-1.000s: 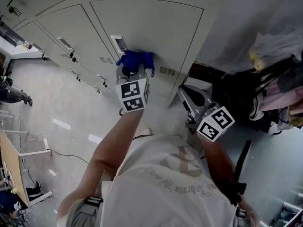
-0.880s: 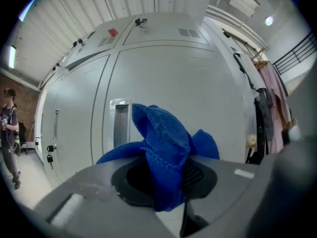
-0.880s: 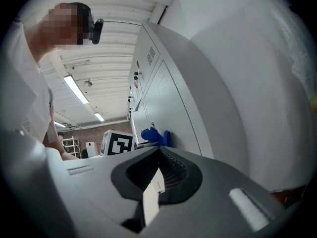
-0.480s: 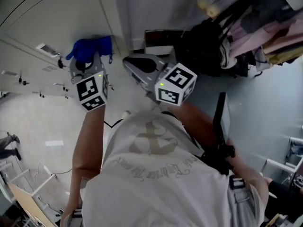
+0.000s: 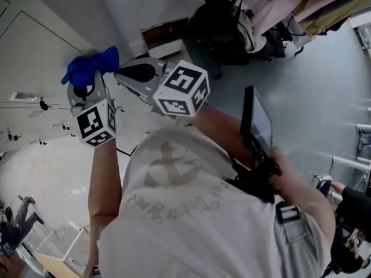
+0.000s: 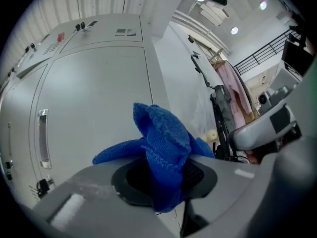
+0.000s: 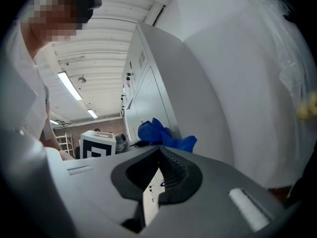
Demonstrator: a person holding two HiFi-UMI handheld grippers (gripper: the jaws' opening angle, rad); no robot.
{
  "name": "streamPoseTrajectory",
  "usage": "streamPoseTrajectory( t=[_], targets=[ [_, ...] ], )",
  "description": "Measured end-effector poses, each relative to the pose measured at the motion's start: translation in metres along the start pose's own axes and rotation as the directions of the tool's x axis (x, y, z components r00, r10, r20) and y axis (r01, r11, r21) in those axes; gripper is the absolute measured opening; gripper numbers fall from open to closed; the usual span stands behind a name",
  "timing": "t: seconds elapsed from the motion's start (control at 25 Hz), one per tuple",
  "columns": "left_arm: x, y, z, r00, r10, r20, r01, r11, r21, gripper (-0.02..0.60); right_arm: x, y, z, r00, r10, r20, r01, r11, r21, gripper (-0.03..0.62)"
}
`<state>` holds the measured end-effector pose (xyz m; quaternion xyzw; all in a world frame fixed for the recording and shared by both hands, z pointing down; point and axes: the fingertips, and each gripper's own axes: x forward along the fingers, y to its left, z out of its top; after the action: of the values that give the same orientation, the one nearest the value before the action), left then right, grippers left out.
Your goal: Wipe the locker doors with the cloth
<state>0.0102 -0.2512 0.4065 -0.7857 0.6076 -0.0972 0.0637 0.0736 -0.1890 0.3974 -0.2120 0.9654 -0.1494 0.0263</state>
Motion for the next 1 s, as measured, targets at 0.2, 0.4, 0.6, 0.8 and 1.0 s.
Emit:
streamPoseTrajectory(
  t=[0.2, 0.4, 0.6, 0.8, 1.0],
  targets=[
    [-0.003, -0.042, 0.006, 0.999, -0.036, 0.013, 0.035, 0.993, 0.115, 0.114, -0.03, -0.009, -0.005, 1.0, -0.03, -0.01, 0.03, 0.999, 0.023, 0.007],
    [0.011, -0.047, -0.006, 0.993, -0.12, -0.01, 0.12, 0.983, 0.14, 0.112, -0.021, -0.011, -0.002, 0.998, -0.062, -0.005, 0.062, 0.997, 0.035, 0.008],
    [0.006, -0.019, -0.03, 0.997, -0.06, -0.055, 0.066, 0.991, 0.113, 0.111, -0.006, -0.006, -0.006, 0.998, -0.052, -0.02, 0.053, 0.998, 0.035, 0.007],
    [-0.005, 0.025, -0.045, 0.996, 0.042, -0.085, -0.035, 0.996, 0.08, 0.112, -0.001, 0.0, -0.01, 0.998, -0.048, -0.03, 0.049, 0.998, 0.038, 0.007],
    [-0.017, 0.061, -0.061, 0.987, 0.102, -0.121, -0.091, 0.991, 0.096, 0.11, 0.009, 0.008, -0.012, 0.998, -0.044, -0.033, 0.045, 0.998, 0.042, 0.007]
  ],
)
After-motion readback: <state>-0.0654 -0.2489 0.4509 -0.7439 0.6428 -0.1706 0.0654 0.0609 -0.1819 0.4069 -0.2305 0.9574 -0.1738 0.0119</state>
